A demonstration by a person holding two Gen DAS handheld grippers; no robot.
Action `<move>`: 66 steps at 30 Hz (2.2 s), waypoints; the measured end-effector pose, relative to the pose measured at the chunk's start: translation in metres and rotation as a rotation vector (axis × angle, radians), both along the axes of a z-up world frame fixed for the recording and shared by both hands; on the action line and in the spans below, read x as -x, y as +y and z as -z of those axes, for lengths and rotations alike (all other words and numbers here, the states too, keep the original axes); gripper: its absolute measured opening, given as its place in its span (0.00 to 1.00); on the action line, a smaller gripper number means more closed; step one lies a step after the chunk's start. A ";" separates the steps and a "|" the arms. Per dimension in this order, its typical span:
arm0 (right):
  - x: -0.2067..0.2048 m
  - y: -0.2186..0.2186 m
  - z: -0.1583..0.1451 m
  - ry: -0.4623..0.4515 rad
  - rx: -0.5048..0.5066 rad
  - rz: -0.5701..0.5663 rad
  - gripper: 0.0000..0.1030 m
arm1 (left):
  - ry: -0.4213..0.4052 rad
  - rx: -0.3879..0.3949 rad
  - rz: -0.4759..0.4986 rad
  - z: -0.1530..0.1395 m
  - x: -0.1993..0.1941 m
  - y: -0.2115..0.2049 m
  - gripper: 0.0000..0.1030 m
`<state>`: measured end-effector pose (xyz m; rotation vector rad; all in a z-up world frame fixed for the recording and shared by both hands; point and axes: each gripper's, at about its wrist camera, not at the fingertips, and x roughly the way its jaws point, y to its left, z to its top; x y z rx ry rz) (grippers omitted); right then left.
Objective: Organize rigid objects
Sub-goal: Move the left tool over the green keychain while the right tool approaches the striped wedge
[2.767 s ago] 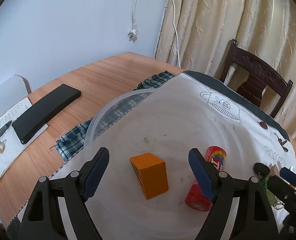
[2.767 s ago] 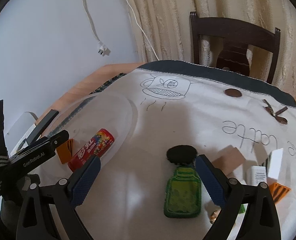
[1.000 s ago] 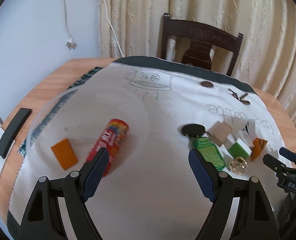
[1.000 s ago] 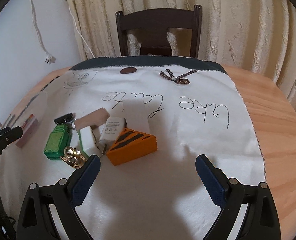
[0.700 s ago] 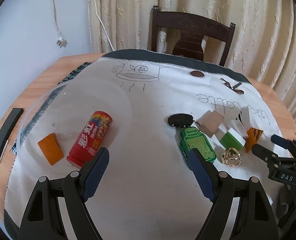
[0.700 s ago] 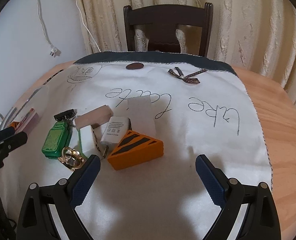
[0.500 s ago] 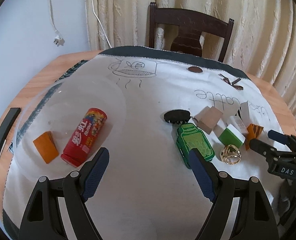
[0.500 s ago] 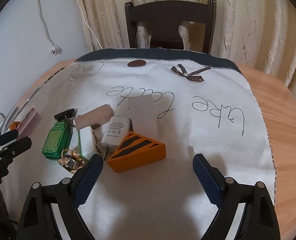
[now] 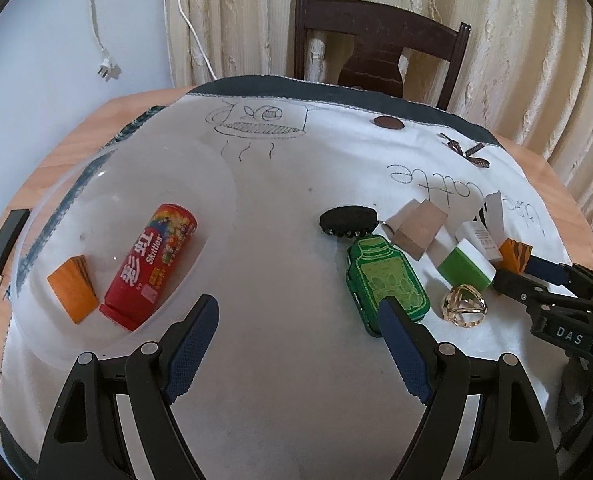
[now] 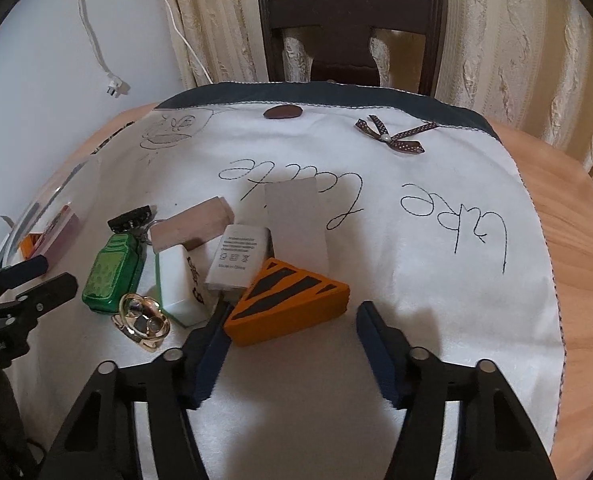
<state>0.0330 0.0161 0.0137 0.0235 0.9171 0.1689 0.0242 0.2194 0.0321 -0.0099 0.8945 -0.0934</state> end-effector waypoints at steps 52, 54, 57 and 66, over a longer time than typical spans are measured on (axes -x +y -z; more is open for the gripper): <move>-0.006 -0.007 -0.008 -0.048 0.027 -0.074 0.75 | 0.048 0.087 0.122 0.016 -0.018 -0.037 0.50; -0.010 -0.007 -0.006 -0.032 0.022 -0.095 0.75 | 0.050 0.092 0.121 0.017 -0.019 -0.036 0.50; -0.011 -0.005 -0.004 -0.027 0.020 -0.117 0.75 | 0.051 0.091 0.119 0.017 -0.019 -0.035 0.51; -0.009 0.001 0.002 -0.021 0.027 -0.164 0.68 | 0.048 0.078 0.106 0.018 -0.024 -0.037 0.51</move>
